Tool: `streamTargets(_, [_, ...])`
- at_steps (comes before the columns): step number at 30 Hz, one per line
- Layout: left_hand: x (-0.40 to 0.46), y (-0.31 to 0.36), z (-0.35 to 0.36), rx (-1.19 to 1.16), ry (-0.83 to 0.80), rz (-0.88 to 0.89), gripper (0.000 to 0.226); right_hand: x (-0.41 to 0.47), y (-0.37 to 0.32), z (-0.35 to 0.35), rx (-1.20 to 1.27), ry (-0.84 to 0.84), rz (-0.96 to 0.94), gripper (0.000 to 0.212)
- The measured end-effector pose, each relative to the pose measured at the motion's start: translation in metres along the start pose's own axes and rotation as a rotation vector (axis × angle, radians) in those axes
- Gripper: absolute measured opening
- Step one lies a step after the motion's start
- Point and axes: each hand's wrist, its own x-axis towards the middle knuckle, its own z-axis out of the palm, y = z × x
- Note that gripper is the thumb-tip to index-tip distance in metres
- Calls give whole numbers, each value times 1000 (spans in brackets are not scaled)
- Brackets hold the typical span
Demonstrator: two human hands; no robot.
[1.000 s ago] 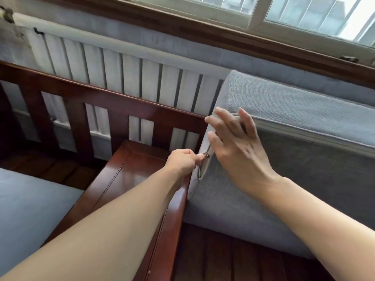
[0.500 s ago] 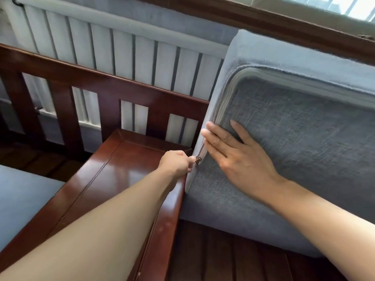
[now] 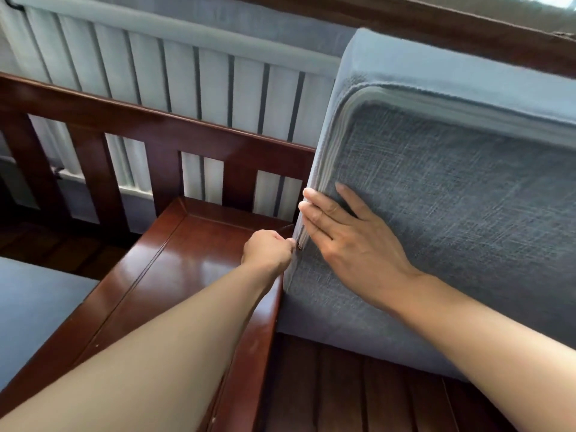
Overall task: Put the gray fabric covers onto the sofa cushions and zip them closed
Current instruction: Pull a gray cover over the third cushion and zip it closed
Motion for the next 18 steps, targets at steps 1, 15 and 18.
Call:
streamTargets(1, [-5, 6, -5, -19, 13, 17, 14, 3, 0, -6, -11, -9, 8, 49])
streamTargets(15, [-89, 158, -43, 391, 305, 1045, 63, -37, 72, -106, 150, 94, 609, 78])
streamTargets(18, [-98, 178, -26, 712, 235, 1112, 72, -64, 93, -111, 166, 67, 720, 69])
